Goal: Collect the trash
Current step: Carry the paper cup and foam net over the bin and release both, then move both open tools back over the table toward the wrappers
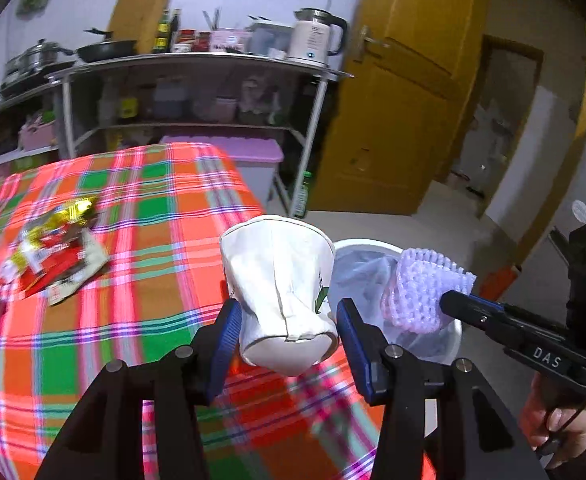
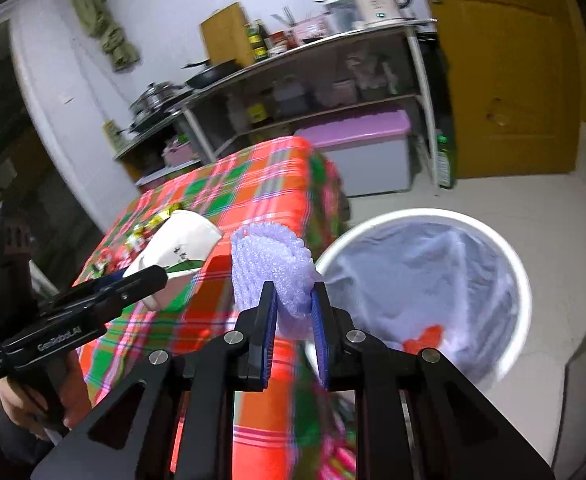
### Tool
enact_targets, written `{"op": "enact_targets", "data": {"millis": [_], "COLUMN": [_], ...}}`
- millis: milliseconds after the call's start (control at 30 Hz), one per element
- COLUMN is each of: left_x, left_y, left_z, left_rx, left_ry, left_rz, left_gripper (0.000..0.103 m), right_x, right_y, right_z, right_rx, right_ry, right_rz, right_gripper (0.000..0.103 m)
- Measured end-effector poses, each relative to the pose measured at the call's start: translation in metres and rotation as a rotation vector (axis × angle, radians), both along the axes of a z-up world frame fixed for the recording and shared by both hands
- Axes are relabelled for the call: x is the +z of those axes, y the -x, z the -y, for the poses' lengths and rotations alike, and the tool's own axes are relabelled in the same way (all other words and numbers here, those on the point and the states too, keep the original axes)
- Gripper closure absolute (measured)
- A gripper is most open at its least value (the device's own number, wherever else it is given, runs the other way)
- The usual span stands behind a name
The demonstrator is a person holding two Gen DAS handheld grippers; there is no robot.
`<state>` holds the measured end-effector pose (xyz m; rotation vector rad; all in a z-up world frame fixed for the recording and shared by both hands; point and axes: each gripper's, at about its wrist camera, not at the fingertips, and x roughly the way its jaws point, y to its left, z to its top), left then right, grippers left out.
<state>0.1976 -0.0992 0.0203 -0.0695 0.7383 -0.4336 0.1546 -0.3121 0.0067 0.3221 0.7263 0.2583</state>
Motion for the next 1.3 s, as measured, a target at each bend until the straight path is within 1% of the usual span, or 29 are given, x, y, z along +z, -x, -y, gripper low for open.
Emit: {"op": "enact_targets", "data": {"millis": [67,333,700,867,967,1000,1033,1100,1300], "left_x": [-0.002,-0.02,-0.052,-0.065,-0.072,-0.074,-0.075,-0.075,-0.067], "left_y": [-0.005,-0.022,-0.044,-0.054,-0.062,-0.064,-0.065,-0.066,-0.064], "left_z": [0.014,0.061,0.103,0.113,0.117,0.118,0.118,0.117,0.11], "left_rx": [-0.026,-0.103,-0.179,-0.189,-0.194,-0.196,-0.196,-0.196,-0.179], "left_ry": [0.001,-0.009,-0.029,-0.037,-0.033,-0.028,-0.026,-0.018,-0.002], "left_rz": [-0.004,-0.051,-0.137,-0.176,-0.219,-0.232,-0.238,-0.242,-0.208], "left_gripper": [0.053,0.053,0.052,0.051,0.051,0.051,0.051,0.051,0.05], "right_x": [-0.004,-0.019,-0.049,-0.063,-0.069,-0.071,-0.072,-0.074,-0.071], "right_y": [0.001,0.002,-0.005,-0.011,-0.015,-0.014,-0.014,-0.014,-0.013], "right_z": [0.015,0.048,0.078,0.086,0.09,0.09,0.09,0.09,0.09], "right_rx": [-0.033,-0.106,-0.161,-0.175,-0.182,-0.181,-0.183,-0.18,-0.183], "right_ry": [-0.001,-0.005,-0.022,-0.03,-0.03,-0.026,-0.018,-0.01,-0.006], "right_rz": [-0.01,-0.051,-0.126,-0.164,-0.181,-0.184,-0.188,-0.184,-0.175], "right_gripper": [0.085,0.085,0.085,0.082,0.081,0.079,0.075,0.071,0.068]}}
